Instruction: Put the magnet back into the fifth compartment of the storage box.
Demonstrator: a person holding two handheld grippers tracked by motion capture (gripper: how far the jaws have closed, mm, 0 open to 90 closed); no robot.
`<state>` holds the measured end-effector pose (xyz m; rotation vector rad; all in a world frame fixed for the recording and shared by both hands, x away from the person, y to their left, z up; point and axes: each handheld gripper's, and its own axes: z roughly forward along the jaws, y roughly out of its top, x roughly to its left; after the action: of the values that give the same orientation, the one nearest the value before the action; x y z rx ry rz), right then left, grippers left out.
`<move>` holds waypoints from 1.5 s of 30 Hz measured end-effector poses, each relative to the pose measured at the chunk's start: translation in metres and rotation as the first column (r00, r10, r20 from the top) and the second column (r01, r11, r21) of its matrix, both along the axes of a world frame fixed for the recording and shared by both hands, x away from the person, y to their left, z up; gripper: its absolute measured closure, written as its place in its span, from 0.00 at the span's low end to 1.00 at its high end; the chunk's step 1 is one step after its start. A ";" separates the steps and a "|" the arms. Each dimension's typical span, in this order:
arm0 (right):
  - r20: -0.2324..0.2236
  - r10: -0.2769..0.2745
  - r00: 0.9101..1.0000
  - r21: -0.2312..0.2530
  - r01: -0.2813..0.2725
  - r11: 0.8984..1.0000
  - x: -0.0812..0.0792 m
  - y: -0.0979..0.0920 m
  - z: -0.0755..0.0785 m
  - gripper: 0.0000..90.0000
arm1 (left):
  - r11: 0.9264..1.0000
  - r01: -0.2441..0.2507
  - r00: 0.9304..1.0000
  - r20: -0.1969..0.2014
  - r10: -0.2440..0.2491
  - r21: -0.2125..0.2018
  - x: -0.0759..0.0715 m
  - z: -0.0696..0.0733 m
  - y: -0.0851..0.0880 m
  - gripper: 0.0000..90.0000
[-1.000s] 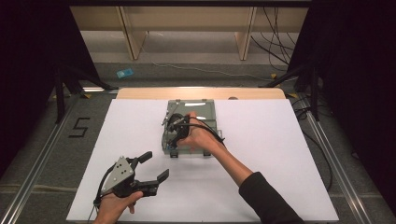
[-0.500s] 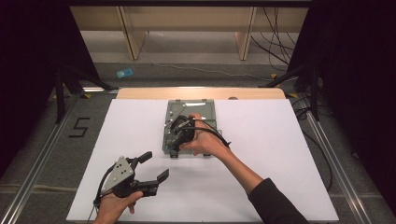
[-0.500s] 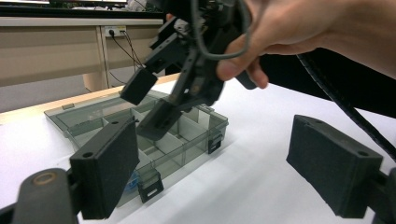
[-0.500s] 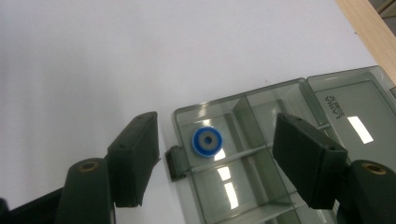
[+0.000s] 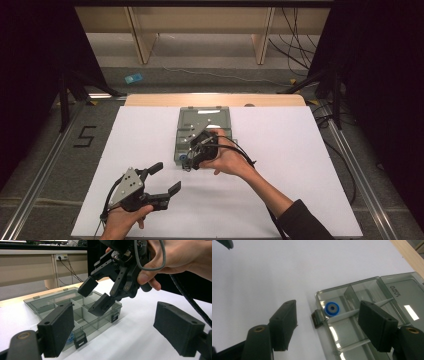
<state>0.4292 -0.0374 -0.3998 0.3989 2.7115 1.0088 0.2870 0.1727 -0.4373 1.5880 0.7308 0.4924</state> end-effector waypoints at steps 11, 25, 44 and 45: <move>-0.005 -0.038 0.999 0.065 0.038 0.997 -0.002 -0.017 0.002 0.34 | 1.000 0.000 1.000 0.000 0.000 -0.002 -0.001 0.000 0.000 0.18; -0.010 -0.048 0.999 0.107 0.049 0.993 -0.009 -0.027 0.003 0.33 | 1.000 0.010 1.000 -0.018 -0.010 -0.014 -0.002 0.000 -0.001 0.18; -0.013 -0.087 0.996 0.174 0.088 0.981 -0.017 -0.047 -0.001 0.29 | 1.000 -0.001 1.000 -0.001 0.001 0.002 -0.001 0.000 0.000 0.18; -0.012 -0.091 0.996 0.176 0.092 0.980 -0.018 -0.048 -0.001 0.29 | 1.000 -0.001 1.000 -0.001 0.001 0.002 -0.001 0.000 0.000 0.18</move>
<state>0.4115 -0.0859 -0.4006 0.5518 2.5896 1.2266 0.2864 0.1730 -0.4375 1.5897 0.7322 0.4929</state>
